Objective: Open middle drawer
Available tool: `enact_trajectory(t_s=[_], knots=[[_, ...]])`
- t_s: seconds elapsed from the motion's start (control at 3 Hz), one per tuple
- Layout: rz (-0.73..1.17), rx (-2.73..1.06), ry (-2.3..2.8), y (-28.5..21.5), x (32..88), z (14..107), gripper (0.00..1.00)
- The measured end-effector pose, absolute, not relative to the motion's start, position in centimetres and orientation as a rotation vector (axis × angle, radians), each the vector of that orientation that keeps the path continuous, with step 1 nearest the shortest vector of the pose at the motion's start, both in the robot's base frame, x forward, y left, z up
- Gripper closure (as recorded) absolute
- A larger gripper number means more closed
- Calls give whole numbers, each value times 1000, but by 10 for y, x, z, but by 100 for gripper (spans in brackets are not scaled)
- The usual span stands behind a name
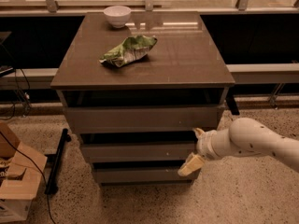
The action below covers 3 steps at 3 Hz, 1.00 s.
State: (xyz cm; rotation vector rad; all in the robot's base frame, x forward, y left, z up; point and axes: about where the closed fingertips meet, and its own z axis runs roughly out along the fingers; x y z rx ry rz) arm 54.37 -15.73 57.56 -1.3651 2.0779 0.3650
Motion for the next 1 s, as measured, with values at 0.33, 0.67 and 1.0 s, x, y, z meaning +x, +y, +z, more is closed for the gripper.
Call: enact_trajectory(t_s=[0.33,0.67,1.0], knots=[[391,-1315,2129,-152,562,532,0],[448,-1296,2168,-152,574,498,0],[486,-1285,2176,-155,592,474,0]])
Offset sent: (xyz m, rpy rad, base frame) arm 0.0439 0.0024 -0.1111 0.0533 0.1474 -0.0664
